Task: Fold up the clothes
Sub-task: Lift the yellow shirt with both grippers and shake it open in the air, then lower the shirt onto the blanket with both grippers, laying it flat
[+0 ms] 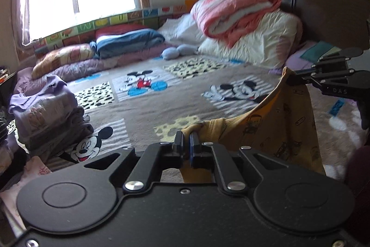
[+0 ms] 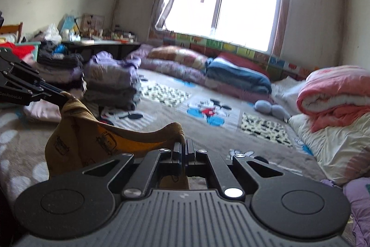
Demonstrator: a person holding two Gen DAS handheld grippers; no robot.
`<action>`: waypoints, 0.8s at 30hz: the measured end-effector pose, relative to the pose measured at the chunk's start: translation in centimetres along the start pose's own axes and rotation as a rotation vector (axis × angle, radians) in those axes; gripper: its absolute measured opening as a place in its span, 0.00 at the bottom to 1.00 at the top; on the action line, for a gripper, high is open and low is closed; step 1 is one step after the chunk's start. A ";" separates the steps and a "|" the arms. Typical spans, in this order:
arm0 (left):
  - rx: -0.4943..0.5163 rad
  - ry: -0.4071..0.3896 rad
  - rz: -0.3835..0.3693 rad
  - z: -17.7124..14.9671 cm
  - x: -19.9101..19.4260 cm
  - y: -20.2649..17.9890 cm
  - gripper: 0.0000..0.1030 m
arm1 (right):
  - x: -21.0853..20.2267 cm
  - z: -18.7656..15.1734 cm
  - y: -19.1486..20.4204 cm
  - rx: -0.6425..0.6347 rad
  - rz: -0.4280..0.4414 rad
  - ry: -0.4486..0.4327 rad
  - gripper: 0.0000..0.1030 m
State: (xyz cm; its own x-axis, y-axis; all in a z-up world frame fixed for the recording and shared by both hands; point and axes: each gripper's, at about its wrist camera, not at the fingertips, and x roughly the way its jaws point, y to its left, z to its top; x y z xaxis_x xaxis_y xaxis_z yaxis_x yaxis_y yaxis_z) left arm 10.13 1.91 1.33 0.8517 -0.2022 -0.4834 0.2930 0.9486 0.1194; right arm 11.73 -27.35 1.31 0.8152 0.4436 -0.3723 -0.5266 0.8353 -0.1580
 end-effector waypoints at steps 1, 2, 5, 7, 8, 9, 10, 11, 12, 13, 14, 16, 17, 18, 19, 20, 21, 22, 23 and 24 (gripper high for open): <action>-0.001 0.014 0.000 0.1 1.3 0.4 0.03 | 1.4 -0.1 -0.4 0.006 0.006 0.019 0.04; -0.003 0.027 0.001 0.3 2.6 0.8 0.03 | 2.7 -0.3 -0.7 0.012 0.011 0.037 0.04; -0.008 0.068 0.000 0.5 6.4 2.1 0.03 | 6.8 -0.7 -1.8 0.029 0.028 0.093 0.04; -0.016 0.097 -0.001 0.5 8.9 3.0 0.03 | 9.5 -1.0 -2.5 0.041 0.040 0.130 0.04; -0.021 0.111 -0.001 0.4 10.1 3.4 0.03 | 10.8 -1.1 -2.8 0.047 0.046 0.148 0.04; -0.029 0.126 -0.003 0.3 11.4 3.9 0.03 | 12.2 -1.3 -3.2 0.053 0.051 0.167 0.04; -0.035 0.142 -0.006 0.1 12.6 4.4 0.03 | 13.6 -1.4 -3.5 0.059 0.057 0.186 0.04; -0.042 0.158 -0.008 -0.1 13.8 4.9 0.03 | 14.9 -1.6 -3.9 0.064 0.063 0.204 0.04; -0.051 0.175 -0.009 -0.3 15.1 5.3 0.03 | 16.3 -1.7 -4.2 0.070 0.068 0.223 0.04; -0.060 0.190 -0.013 -0.5 16.1 5.7 0.03 | 17.6 -1.9 -4.6 0.076 0.074 0.241 0.04; -0.068 0.205 -0.016 -0.7 17.2 6.1 0.03 | 18.9 -2.1 -4.9 0.084 0.080 0.260 0.04; -0.082 0.236 -0.022 -1.1 19.1 6.5 0.03 | 21.0 -2.7 -5.5 0.111 0.096 0.299 0.04; -0.089 0.251 -0.025 -1.3 20.0 6.6 0.03 | 21.9 -3.0 -5.9 0.128 0.107 0.319 0.04; -0.095 0.266 -0.029 -1.6 20.8 6.8 0.03 | 22.8 -3.4 -6.3 0.145 0.115 0.338 0.04; -0.100 0.279 -0.033 -1.8 21.5 6.9 0.03 | 23.6 -3.7 -6.7 0.158 0.123 0.355 0.04; -0.108 0.292 -0.037 -2.1 22.1 7.0 0.03 | 24.2 -4.0 -6.8 0.170 0.128 0.369 0.04; -0.116 0.304 -0.041 -2.3 22.7 7.1 0.03 | 24.8 -4.4 -7.0 0.184 0.133 0.383 0.04; -0.126 0.315 -0.045 -2.4 23.2 7.3 0.03 | 25.3 -4.7 -7.2 0.200 0.137 0.395 0.04; -0.137 0.325 -0.049 -2.6 23.7 7.4 0.03 | 25.8 -5.0 -7.4 0.214 0.141 0.407 0.04; -0.155 0.332 -0.049 -2.7 24.1 7.7 0.03 | 26.2 -5.3 -7.5 0.226 0.143 0.418 0.04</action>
State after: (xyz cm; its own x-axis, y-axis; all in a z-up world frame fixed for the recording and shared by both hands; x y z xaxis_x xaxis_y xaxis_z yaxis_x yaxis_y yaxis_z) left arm 31.72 5.00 -11.72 0.6436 -0.1823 -0.7433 0.2385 0.9706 -0.0315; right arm 35.76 -23.66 -12.07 0.5474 0.4296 -0.7182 -0.5231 0.8455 0.1071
